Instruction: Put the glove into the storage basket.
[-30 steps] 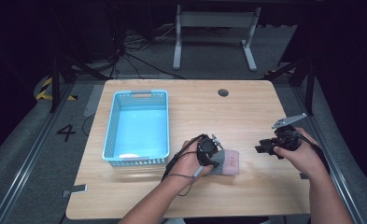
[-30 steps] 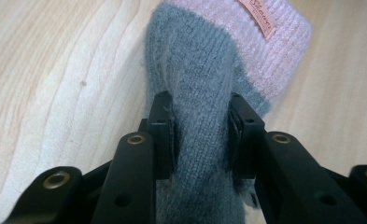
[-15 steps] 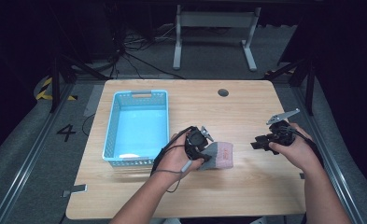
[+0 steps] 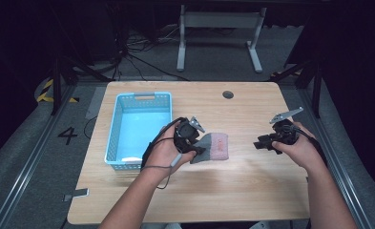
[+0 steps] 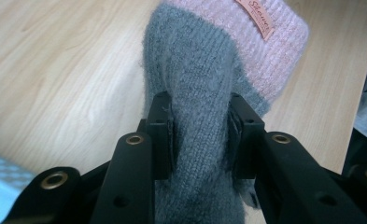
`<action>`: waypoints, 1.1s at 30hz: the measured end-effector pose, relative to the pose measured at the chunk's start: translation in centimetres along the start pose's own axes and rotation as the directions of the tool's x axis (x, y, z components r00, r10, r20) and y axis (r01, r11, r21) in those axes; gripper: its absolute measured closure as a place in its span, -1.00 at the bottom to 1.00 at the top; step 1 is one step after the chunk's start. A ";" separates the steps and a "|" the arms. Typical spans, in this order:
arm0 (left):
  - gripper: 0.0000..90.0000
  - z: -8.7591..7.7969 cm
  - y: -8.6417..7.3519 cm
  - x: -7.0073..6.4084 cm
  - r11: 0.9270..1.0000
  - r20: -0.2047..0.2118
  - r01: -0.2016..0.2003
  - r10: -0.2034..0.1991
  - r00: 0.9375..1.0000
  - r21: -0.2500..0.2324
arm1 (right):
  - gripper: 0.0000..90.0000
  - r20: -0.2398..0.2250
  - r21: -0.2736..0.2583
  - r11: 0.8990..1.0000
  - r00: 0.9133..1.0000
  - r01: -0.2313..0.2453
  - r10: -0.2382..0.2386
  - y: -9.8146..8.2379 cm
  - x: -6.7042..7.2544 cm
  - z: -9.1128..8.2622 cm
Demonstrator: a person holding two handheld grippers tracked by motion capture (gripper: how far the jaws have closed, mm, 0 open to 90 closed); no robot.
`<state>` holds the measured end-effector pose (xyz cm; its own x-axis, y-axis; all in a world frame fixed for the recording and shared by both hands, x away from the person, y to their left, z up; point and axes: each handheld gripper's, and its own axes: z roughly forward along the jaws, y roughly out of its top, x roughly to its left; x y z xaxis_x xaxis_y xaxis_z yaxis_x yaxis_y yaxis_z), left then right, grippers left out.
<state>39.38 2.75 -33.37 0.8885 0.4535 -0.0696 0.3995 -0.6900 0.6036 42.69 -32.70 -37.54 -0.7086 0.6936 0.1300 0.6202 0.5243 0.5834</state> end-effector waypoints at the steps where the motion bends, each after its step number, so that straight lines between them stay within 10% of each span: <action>1: 0.50 -0.3 -0.1 0.1 1.000 -0.004 0.007 -0.007 1.000 -0.002 | 0.34 -0.004 0.002 1.000 1.000 0.002 -0.002 0.1 0.0 0.1; 33: 0.50 -7.2 -3.2 9.4 0.994 -0.141 0.112 -0.112 0.984 -0.009 | 0.32 -0.005 0.045 0.999 1.000 -0.015 0.016 -0.9 0.1 1.0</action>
<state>44.84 13.31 -30.20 0.7973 0.6032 -0.0238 0.4943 -0.6296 0.5994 42.38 -32.59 -38.83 -0.7006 0.6990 0.1435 0.6455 0.5352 0.5449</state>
